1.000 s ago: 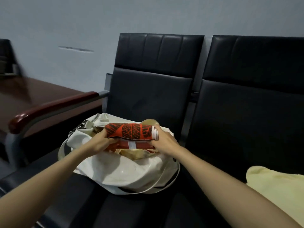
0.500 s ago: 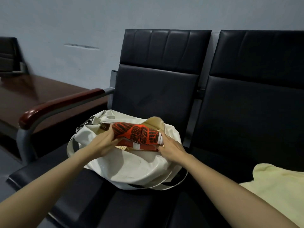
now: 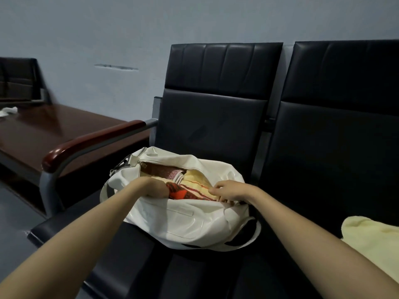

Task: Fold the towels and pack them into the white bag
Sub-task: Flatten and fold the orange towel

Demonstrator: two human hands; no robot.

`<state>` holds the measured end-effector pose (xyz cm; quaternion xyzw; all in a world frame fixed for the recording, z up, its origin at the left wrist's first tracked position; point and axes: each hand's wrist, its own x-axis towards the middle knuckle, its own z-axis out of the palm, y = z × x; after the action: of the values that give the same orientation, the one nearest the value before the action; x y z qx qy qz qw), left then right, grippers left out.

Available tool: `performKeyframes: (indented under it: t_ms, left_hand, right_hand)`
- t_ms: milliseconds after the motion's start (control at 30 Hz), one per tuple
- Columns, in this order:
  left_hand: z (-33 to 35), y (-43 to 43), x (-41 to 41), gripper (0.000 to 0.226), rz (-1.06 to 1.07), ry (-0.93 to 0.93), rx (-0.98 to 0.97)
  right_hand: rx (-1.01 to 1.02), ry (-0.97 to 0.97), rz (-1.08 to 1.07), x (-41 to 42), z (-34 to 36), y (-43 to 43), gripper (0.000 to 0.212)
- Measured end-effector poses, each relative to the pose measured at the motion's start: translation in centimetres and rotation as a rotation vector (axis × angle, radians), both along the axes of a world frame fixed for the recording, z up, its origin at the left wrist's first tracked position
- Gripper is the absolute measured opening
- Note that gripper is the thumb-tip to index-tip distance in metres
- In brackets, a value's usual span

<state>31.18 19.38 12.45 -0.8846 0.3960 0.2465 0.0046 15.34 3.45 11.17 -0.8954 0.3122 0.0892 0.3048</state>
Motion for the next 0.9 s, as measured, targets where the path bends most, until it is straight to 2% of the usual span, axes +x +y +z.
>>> performKeyframes:
  t_ms: [100, 200, 300, 433, 500, 567, 633, 700, 767, 900]
  left_hand:
    - [-0.8, -0.2, 0.9, 0.033, 0.032, 0.030, 0.063]
    - [-2.5, -0.3, 1.2, 0.041, 0.075, 0.133, 0.064]
    - [-4.3, -0.9, 0.6, 0.045, 0.037, 0.021, -0.009]
    - [-5.9, -1.1, 0.3, 0.038, 0.091, -0.042, -0.093]
    - [-6.2, -0.7, 0.4, 0.033, 0.116, -0.156, -0.216]
    - [-6.1, -0.5, 0.1, 0.035, 0.113, -0.281, -0.476]
    - [-6.0, -0.7, -0.4, 0.028, 0.051, -0.213, -0.710]
    - [-5.7, -0.8, -1.5, 0.018, -0.068, -0.176, -0.656]
    - [-5.5, -0.8, -2.5, 0.026, -0.133, -0.186, -0.580]
    - [-3.6, -1.0, -7.1, 0.029, -0.095, -0.158, -0.893]
  right_hand:
    - [-0.203, 0.052, 0.046, 0.3, -0.6, 0.6, 0.047]
    - [-0.254, 0.009, 0.000, 0.8, -1.4, 0.9, 0.044]
    - [-0.314, -0.086, 0.040, 0.5, -1.3, 1.1, 0.036]
    - [-0.327, -0.133, 0.272, -0.9, -1.4, 2.1, 0.038]
    - [-0.352, -0.075, 0.318, -1.5, -1.9, 2.2, 0.044]
    - [-0.337, -0.053, 0.276, -2.0, -2.5, 1.9, 0.046]
    - [-0.299, -0.130, 0.210, -2.5, -2.7, 1.7, 0.044]
    - [-0.290, -0.238, 0.156, -3.3, -2.5, 1.6, 0.035]
    - [-0.310, -0.354, 0.101, -4.9, -1.9, 1.6, 0.031]
    - [-0.397, -0.484, -0.010, -11.4, -0.7, 1.5, 0.030]
